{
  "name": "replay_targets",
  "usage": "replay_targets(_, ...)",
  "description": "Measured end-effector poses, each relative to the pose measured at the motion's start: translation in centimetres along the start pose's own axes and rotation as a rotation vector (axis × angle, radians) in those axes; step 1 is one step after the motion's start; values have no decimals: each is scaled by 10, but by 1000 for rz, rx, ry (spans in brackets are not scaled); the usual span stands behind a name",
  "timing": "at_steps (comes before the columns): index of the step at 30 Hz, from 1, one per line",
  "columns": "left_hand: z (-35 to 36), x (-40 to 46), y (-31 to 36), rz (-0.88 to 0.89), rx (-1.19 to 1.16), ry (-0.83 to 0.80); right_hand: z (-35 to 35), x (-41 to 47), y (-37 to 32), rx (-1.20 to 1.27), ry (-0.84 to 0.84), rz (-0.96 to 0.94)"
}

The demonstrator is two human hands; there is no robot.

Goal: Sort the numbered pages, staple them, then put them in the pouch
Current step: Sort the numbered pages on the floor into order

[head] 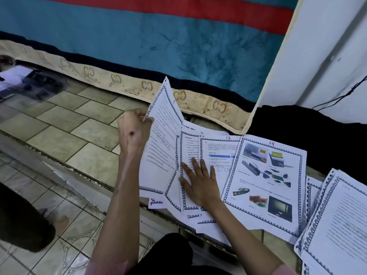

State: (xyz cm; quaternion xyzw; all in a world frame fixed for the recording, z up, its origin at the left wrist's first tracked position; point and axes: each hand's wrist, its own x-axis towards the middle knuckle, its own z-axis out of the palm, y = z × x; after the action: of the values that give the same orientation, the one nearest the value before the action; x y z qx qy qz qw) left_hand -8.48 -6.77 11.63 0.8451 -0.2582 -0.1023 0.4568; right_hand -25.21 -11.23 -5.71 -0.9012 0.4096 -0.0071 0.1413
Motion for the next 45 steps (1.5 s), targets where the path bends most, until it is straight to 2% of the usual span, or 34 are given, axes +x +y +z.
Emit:
replay_targets(2,4,-12,19,67,81,-134,0,0,0,9,2,-4)
replay_targets(4,11,-27,35,156,131,-160,1,0,1,23,-4,-2)
replay_targets(8,11,-62,76,373,97,13,0,1,0,40,-3,-19)
replay_targets(11,1,-81,105,491,-24,30,-10,1,1,144,-50,-34)
replay_targets(13,-3,-84,117,546,-71,64,-24,-2,8,330,27,-43)
replay_targets(16,-3,-70,125,562,-143,80,-46,-17,32,551,337,13)
replay_targets(18,5,-53,121,544,-197,-1,-58,-34,61,610,522,126)
replay_targets(21,34,-36,111,495,-293,-186,-74,-74,114,625,691,343)
replay_targets(24,76,-42,95,357,-307,-430,-88,-126,160,590,855,576)
replay_targets(27,122,-59,70,205,-253,-699,-94,-171,199,523,933,801)
replay_targets(29,148,-69,51,107,-209,-821,-95,-199,220,421,928,981)
replay_targets(32,177,-81,26,10,-103,-954,-97,-235,237,313,772,1391)
replay_targets(35,197,-92,14,-47,-85,-1001,-102,-257,241,420,581,1645)
replay_targets(37,206,-94,7,-50,-81,-981,-103,-262,241,500,502,1684)
replay_targets(41,211,-93,1,-70,-39,-937,-107,-265,243,649,544,1610)
replay_targets(45,209,-92,1,-100,-58,-958,-114,-275,253,712,410,1538)
